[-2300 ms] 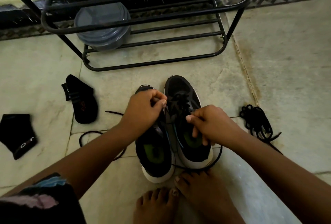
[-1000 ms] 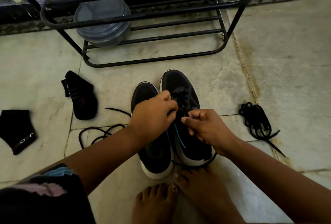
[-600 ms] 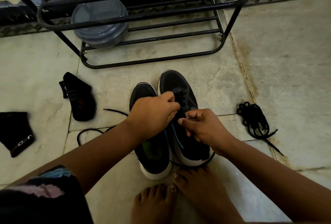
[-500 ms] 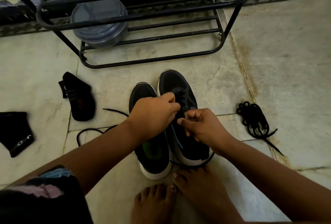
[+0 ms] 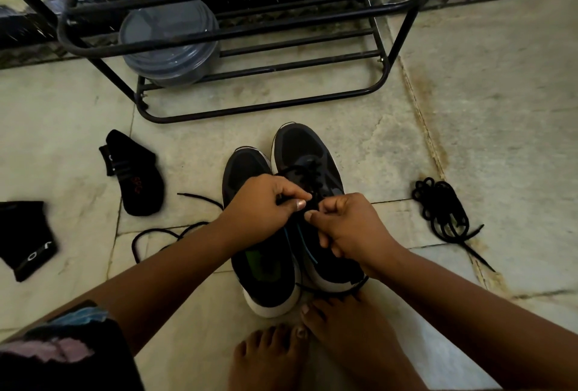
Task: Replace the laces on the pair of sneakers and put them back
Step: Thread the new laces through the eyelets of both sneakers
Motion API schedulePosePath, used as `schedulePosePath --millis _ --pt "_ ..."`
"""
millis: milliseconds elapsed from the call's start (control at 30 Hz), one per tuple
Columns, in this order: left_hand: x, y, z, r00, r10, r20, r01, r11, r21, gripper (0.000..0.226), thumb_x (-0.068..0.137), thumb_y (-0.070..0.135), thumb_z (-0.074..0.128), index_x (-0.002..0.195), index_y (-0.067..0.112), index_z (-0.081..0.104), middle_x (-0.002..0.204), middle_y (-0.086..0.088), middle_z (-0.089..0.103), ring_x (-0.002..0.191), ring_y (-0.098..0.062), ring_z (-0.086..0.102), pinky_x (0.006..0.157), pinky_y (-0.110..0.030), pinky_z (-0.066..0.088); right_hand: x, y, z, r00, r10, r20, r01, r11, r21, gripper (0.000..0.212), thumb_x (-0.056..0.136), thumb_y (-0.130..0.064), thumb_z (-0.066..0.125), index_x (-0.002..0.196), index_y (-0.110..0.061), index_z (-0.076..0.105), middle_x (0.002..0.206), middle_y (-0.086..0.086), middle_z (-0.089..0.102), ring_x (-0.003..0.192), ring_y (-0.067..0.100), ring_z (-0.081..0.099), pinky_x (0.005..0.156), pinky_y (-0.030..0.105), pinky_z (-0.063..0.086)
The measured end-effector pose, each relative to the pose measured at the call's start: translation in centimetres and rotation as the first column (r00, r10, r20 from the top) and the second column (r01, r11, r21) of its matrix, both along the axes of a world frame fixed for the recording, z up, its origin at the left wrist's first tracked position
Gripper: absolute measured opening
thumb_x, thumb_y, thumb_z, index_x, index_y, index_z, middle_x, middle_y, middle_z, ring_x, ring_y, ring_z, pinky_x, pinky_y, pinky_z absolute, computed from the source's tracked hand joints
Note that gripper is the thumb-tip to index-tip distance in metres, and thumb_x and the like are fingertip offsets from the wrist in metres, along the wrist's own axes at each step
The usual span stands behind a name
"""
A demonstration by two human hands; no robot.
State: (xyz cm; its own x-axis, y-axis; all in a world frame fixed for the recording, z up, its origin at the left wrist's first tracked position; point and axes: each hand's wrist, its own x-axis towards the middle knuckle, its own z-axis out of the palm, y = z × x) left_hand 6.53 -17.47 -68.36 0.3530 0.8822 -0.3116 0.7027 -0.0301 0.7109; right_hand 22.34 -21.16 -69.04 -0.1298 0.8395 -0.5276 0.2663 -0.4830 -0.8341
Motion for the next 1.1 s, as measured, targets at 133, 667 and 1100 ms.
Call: schedulePosePath --millis 133,667,1100 --pt "0.2 0.1 0.0 0.975 0.209 0.075 -0.205 0.977 -0.057 0.003 0.081 0.021 0.073 0.081 0.020 0.070 0.071 0.004 0.070 0.065 -0.001 0.065 0.066 -0.015 0.052 -0.5 -0.1 0.3 0.994 0.071 0.086 -0.073 0.997 0.021 0.038 0.092 -0.022 0.060 0.055 -0.015 0.051 0.043 -0.001 0.056 0.029 0.008 0.042 0.038 0.015 0.036" --pt "-0.2 1.1 0.8 0.965 0.161 -0.207 -0.194 0.969 -0.150 0.018 0.086 0.025 0.068 0.080 0.009 0.074 0.074 -0.007 0.071 0.070 -0.017 0.067 0.077 -0.035 0.057 -1.1 -0.8 0.0 0.834 0.285 0.472 -0.412 0.891 0.190 0.018 0.094 -0.021 0.053 0.099 -0.018 0.069 0.079 0.001 0.068 0.073 0.016 0.064 0.072 0.029 0.053" --pt "-0.7 1.0 0.2 0.975 0.187 -0.124 -0.210 0.954 -0.214 0.012 0.089 0.020 0.063 0.091 0.012 0.072 0.071 0.005 0.066 0.061 -0.002 0.057 0.065 -0.020 0.048 -1.8 1.2 -0.1 0.823 0.207 0.530 -0.437 0.826 0.356 0.020 0.094 -0.021 0.053 0.109 -0.011 0.063 0.091 0.007 0.068 0.080 0.021 0.062 0.074 0.036 0.053"
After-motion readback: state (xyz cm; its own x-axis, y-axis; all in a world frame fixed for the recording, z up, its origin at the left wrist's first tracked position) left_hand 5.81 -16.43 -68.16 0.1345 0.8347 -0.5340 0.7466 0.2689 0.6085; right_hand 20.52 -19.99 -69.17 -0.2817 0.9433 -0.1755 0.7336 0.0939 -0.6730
